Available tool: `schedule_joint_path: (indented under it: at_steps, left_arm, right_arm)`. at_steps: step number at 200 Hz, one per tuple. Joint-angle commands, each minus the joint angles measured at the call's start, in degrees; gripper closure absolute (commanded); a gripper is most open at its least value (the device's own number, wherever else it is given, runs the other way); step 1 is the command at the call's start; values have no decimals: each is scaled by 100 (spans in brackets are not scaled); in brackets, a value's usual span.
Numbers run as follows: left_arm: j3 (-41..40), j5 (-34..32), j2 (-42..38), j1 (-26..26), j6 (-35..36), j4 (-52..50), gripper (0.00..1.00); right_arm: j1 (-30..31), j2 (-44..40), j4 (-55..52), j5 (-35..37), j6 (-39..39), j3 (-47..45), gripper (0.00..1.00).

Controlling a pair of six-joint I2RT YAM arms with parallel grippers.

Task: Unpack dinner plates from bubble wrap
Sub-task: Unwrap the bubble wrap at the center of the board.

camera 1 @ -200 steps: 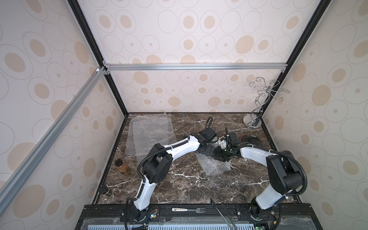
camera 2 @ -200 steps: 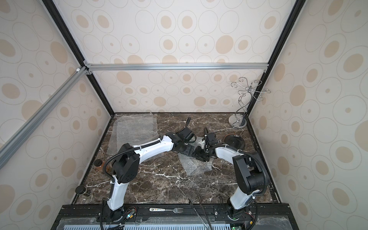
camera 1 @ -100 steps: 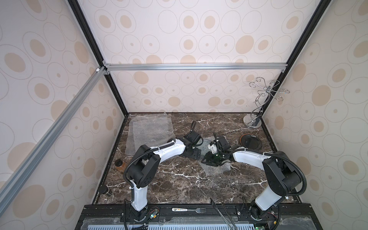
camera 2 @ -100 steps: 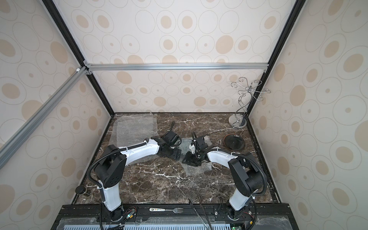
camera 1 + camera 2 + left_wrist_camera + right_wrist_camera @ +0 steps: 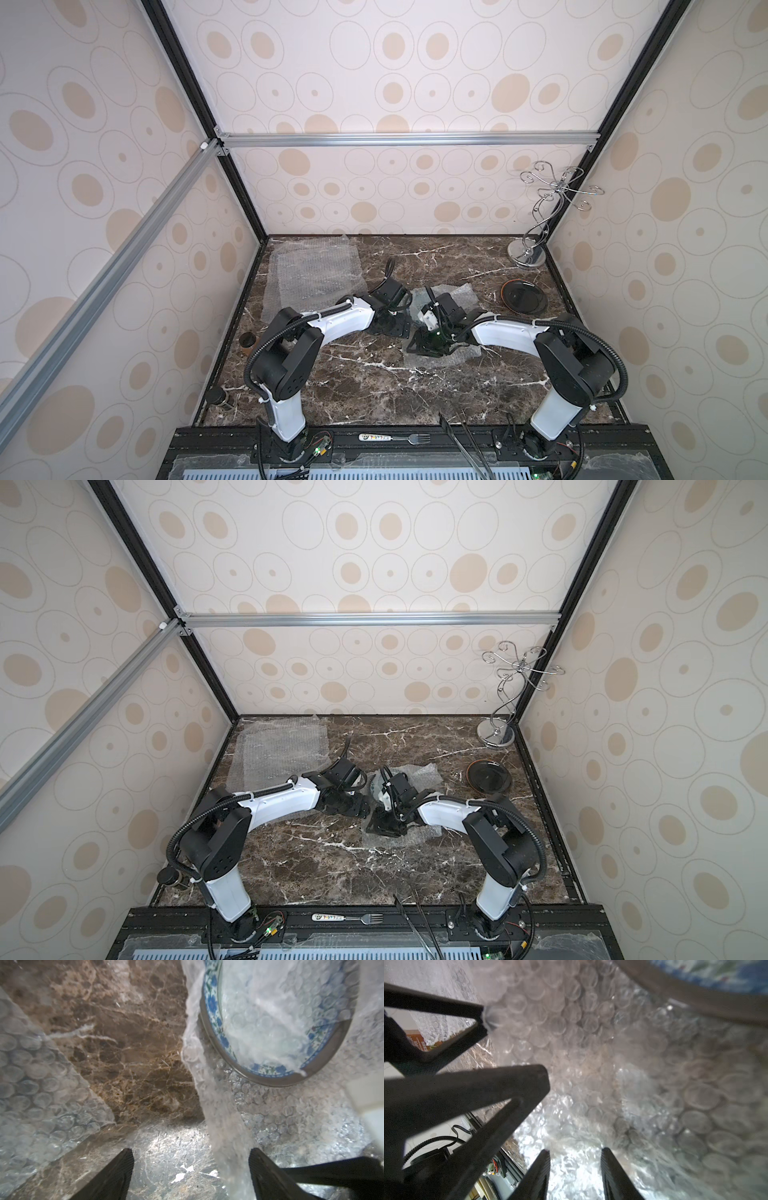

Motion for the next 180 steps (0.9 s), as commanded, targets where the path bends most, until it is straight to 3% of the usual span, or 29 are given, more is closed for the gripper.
schedule_joint_path:
  at_steps: [1,58,108,180]
  left_arm:
    - [-62,9,-299,-2,-141,93,13]
    - [-364,451,-923,10,-641,523,13]
    - [-1001,1333,-1117,-1,-1801,2443,15]
    - [-733,1365,-705,-2,-1824,2633,15]
  right_arm:
    - [160,120,-10,97,111,110,56]
    - [202,312,255,45,202,-138,56]
    - [202,267,214,4,156,-145,57]
    - [-287,-609,-344,-81,-110,-538,53]
